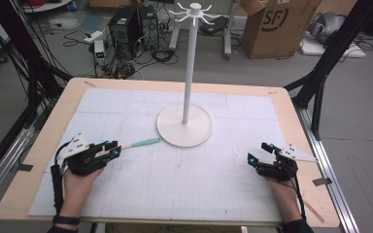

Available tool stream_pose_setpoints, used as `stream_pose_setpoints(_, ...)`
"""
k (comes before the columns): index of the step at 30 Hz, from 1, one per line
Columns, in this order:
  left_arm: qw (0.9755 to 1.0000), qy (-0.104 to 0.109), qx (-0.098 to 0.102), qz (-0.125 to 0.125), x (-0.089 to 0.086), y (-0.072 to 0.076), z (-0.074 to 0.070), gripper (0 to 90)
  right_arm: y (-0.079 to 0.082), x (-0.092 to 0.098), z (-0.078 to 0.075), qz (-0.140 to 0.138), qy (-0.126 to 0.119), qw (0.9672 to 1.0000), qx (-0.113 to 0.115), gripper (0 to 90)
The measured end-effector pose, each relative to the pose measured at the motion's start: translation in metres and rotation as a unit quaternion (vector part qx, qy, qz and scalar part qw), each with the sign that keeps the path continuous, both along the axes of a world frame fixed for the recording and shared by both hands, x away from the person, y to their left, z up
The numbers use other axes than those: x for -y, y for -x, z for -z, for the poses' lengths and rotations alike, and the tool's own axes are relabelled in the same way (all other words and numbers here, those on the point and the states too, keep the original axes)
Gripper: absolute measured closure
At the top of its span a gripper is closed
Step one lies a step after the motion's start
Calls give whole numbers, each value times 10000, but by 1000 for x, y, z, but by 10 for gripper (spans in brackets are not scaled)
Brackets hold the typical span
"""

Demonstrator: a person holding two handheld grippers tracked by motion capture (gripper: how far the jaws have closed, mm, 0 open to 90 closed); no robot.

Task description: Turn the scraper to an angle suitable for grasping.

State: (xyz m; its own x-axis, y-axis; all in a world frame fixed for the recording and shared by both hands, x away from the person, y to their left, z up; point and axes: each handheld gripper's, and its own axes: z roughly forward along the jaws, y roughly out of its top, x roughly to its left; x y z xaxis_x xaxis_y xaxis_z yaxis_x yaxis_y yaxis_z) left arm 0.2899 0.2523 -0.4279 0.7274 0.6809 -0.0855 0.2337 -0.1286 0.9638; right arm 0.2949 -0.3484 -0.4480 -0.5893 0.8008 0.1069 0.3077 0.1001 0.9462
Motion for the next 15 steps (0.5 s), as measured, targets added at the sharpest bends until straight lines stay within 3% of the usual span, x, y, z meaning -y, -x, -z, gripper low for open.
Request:
stream_pose_setpoints(2,9999,42,52,98,-14,9,6,520,-1,0,0,11,26,10000,27,206)
stream_pose_setpoints(3,9999,44,86,118,-20,13,8,520,-1,0,0,11,26,10000,27,206)
stream_pose_setpoints(4,9997,120,150,146,-27,16,11,419,-1,0,0,17,19,10000,24,206)
stream_pose_setpoints(5,9994,224,190,178,-33,19,13,419,-1,0,0,17,19,10000,24,206)
stream_pose_setpoints(7,9988,392,260,116,-44,23,17,296,-1,0,0,19,22,10000,15,206)
stream_pose_setpoints(12,9979,565,312,51,-66,28,23,220,-1,0,0,11,16,10000,20,205)
stream_pose_setpoints(15,9969,708,349,48,-70,29,25,191,-1,0,0,13,12,10000,29,205)
